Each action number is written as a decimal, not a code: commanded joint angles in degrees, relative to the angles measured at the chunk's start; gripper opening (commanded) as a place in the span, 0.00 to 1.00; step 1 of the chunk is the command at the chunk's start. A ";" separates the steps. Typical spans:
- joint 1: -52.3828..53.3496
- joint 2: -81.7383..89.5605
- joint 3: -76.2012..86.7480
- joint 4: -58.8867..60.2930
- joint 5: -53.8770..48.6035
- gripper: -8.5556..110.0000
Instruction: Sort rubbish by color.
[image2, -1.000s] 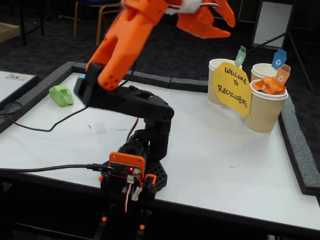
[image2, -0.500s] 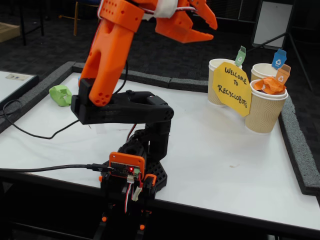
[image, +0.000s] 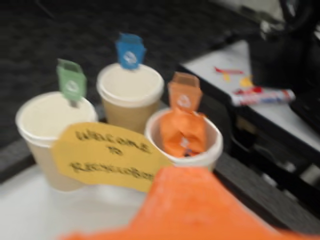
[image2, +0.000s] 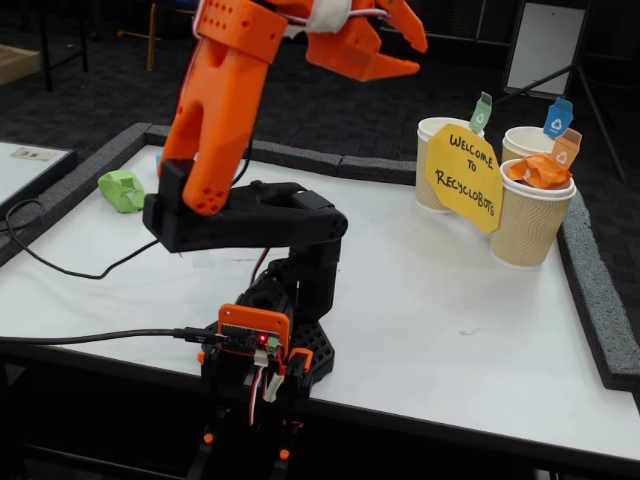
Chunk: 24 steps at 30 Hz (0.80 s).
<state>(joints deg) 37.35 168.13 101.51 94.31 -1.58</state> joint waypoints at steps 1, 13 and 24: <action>-8.09 0.00 -4.66 0.09 0.88 0.07; -23.29 -0.44 -2.29 -0.09 0.88 0.07; -38.58 -0.53 0.79 -0.97 0.88 0.07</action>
<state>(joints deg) 3.96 168.13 102.74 94.48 -1.58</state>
